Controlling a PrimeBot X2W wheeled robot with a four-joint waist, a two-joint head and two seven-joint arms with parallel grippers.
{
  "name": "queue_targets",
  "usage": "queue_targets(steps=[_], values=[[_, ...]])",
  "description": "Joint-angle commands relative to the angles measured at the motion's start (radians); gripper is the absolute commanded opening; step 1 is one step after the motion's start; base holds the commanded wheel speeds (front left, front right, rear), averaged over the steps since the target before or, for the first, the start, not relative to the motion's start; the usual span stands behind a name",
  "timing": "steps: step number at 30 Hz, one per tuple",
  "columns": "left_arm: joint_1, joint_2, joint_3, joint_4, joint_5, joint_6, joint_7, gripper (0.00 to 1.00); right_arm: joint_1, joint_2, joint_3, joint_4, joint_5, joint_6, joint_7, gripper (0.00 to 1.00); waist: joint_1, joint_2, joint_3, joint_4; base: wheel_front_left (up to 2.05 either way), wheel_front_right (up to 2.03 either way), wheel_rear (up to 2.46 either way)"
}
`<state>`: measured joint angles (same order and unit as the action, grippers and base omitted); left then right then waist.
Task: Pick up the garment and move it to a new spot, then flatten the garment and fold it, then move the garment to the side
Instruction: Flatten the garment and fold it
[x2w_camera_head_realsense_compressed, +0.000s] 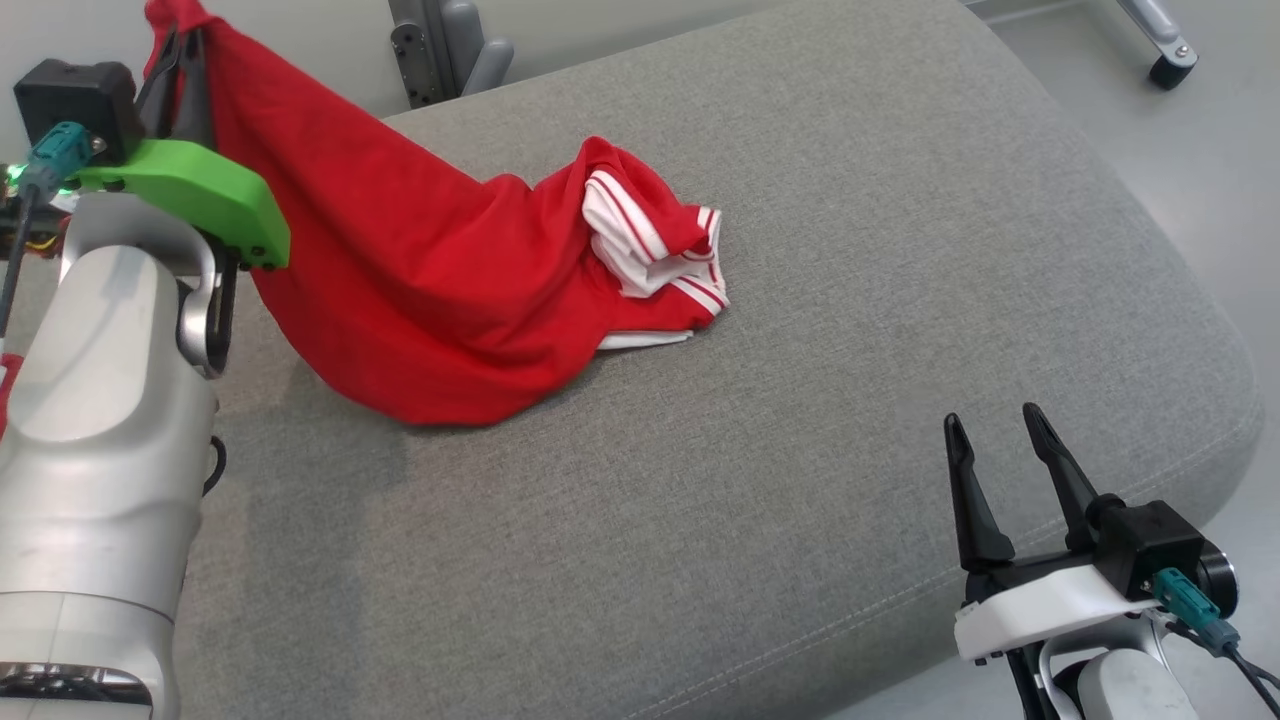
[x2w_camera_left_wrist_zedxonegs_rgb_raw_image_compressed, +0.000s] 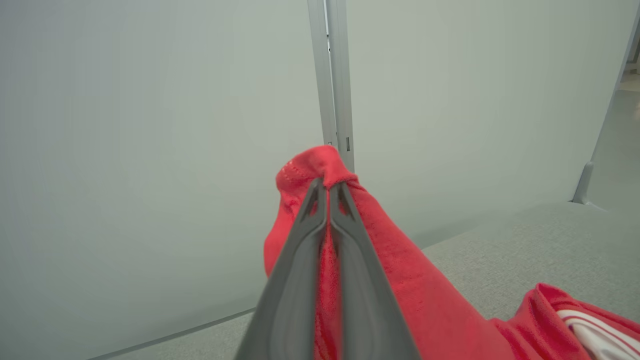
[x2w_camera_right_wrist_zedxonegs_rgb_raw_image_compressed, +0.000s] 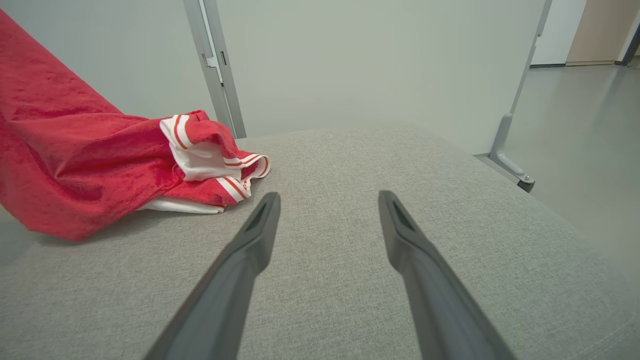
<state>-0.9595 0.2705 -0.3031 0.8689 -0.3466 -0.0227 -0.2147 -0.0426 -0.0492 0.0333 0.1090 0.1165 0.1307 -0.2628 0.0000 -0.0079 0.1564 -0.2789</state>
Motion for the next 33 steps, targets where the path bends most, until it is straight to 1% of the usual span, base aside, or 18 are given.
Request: queue_targets(steps=[1, 4, 8, 11, 14, 16, 18, 19, 22, 26, 30, 33], values=[[-0.014, -0.009, 0.0, -0.017, 0.015, 0.01, -0.018, 0.0, 0.016, -0.002, -0.007, 0.002, -0.003, 0.0, -0.003, 1.0, 0.0, 0.0079, -0.014, 0.0, 0.0, 0.0, 0.0], [0.002, -0.033, 0.007, -0.073, 0.01, 0.021, -0.043, 0.0, 0.028, -0.002, -0.02, 0.0, -0.004, 0.0, -0.003, 1.0, 0.0, 0.0079, -0.03, 0.009, 0.0, 0.0, 0.0], [0.102, -0.073, 0.018, -0.176, -0.006, 0.021, -0.049, 0.0, 0.051, -0.002, -0.037, -0.006, -0.008, 0.0, -0.003, 1.0, 0.0, 0.0079, -0.05, 0.036, 0.0, 0.0, 0.0], [0.242, -0.1, 0.024, -0.263, -0.009, 0.019, -0.049, 0.0, 0.065, -0.002, -0.043, -0.007, -0.008, 0.0, -0.003, 1.0, 0.0, 0.0079, -0.063, 0.062, 0.0, 0.0, 0.0], [0.407, -0.123, 0.025, -0.309, -0.019, 0.02, -0.049, 0.0, 0.078, -0.002, -0.043, -0.008, -0.011, 0.0, -0.003, 1.0, 0.0, 0.0079, -0.072, 0.089, 0.0, 0.0, 0.0], [0.523, -0.14, 0.017, -0.306, -0.027, 0.017, -0.05, 0.0, 0.085, -0.002, -0.045, -0.006, -0.013, 0.0, -0.003, 1.0, 0.0, 0.0079, -0.078, 0.109, 0.0, 0.0, 0.0], [0.611, -0.149, 0.018, -0.303, -0.032, 0.024, -0.05, 0.0, 0.084, -0.002, -0.047, -0.007, -0.015, 0.0, -0.003, 1.0, 0.0, 0.0079, -0.078, 0.128, 0.0, 0.0, 0.0], [0.655, -0.155, 0.012, -0.294, -0.033, 0.019, -0.05, 0.0, 0.086, -0.002, -0.048, -0.006, -0.016, 0.0, -0.003, 1.0, 0.0, 0.0079, -0.08, 0.137, 0.0, 0.0, 0.0], [0.752, -0.175, 0.002, -0.279, -0.031, 0.013, -0.05, 0.0, 0.088, -0.002, -0.052, -0.008, -0.017, 0.0, -0.003, 1.0, 0.0, 0.0079, -0.079, 0.168, 0.0, 0.0, 0.0], [0.805, -0.186, 0.0, -0.27, -0.015, 0.008, -0.05, 0.0, 0.091, -0.002, -0.05, -0.007, -0.022, 0.0, -0.003, 1.0, 0.0, 0.0079, -0.078, 0.199, 0.0, 0.0, 0.0], [0.854, -0.201, 0.023, -0.258, 0.007, 0.017, -0.05, 0.0, 0.098, -0.002, -0.05, -0.002, -0.027, 0.0, -0.003, 1.0, 0.0, 0.0079, -0.085, 0.231, 0.0, 0.0, 0.0], [0.874, -0.205, 0.051, -0.245, 0.017, 0.025, -0.05, 0.0, 0.098, -0.002, -0.041, 0.002, -0.033, 0.0, -0.003, 1.0, 0.0, 0.0079, -0.089, 0.242, 0.0, 0.0, 0.0]])
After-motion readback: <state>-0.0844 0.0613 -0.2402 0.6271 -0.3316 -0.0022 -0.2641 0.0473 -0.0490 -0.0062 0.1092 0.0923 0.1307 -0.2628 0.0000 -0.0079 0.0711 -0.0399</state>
